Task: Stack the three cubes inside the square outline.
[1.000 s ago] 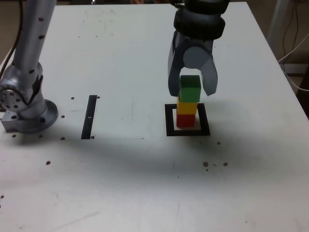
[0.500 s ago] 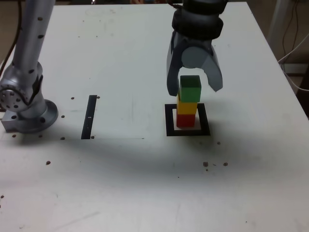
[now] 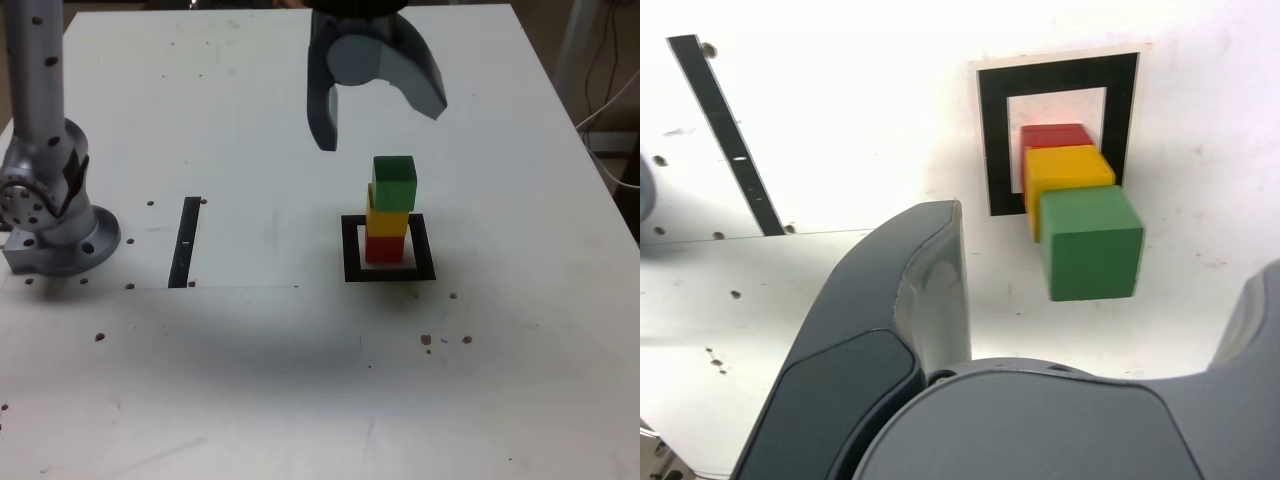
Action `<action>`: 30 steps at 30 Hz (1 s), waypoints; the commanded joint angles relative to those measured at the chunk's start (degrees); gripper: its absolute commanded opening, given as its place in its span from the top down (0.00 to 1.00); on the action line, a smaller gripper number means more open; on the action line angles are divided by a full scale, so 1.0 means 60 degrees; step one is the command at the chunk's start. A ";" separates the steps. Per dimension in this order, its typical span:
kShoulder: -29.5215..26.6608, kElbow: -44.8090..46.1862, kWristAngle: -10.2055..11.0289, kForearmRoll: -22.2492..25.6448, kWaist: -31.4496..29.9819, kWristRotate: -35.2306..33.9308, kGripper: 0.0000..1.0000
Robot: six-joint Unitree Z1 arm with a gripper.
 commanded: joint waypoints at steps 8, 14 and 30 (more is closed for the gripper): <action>-0.0886 0.0951 -0.0060 0.0137 0.0021 -0.0046 0.00; -0.1478 0.2017 -0.0002 -0.0058 0.0020 -0.0125 0.00; -0.2837 0.5916 0.0008 -0.1909 0.0285 -0.0210 0.00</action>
